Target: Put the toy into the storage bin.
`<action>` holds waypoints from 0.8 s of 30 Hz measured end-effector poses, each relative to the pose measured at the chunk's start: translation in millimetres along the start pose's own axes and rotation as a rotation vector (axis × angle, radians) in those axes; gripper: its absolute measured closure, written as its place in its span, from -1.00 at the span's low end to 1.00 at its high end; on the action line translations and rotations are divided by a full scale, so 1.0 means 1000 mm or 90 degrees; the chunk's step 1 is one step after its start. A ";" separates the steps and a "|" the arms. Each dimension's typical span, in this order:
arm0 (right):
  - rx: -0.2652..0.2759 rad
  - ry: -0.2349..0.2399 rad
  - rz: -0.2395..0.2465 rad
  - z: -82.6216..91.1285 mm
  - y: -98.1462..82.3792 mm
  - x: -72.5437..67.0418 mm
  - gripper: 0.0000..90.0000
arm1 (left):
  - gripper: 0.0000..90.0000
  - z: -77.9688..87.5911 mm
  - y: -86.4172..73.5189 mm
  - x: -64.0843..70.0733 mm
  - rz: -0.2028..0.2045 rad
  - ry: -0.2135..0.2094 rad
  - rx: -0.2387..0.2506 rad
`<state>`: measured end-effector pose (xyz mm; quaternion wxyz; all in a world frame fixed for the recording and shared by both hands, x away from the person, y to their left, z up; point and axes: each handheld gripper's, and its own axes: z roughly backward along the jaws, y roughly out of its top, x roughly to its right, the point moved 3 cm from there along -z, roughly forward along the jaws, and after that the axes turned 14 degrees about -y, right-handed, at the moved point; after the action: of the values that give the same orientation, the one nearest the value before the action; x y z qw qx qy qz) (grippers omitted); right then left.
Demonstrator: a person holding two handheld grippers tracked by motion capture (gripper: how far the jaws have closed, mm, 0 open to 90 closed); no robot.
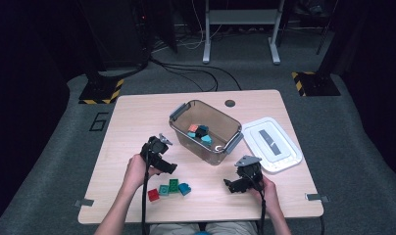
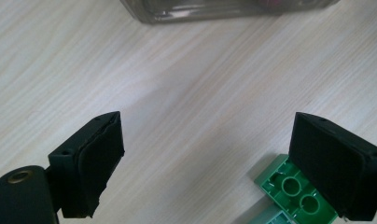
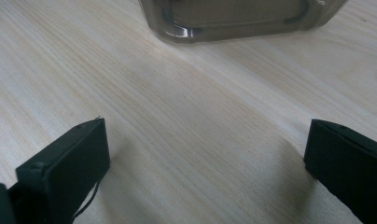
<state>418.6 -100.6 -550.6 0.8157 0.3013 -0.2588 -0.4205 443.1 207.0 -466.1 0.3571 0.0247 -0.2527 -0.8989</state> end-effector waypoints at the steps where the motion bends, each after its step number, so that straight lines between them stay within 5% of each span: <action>1: 0.000 0.000 0.000 0.000 0.000 0.000 -1.00 | -0.78 -0.001 -0.002 0.000 0.001 0.000 -0.001; 14: 0.000 0.000 0.000 0.000 0.000 0.000 -1.00 | -0.79 -0.025 -0.023 0.003 0.011 -0.013 -0.041; 24: 0.000 0.000 0.000 0.000 0.000 0.000 -1.00 | -0.80 -0.035 -0.026 -0.002 0.024 0.009 -0.046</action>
<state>418.7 -100.6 -550.6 0.8158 0.3016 -0.2589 -0.4201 435.4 209.2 -508.8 0.3766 0.0133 -0.2182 -0.9002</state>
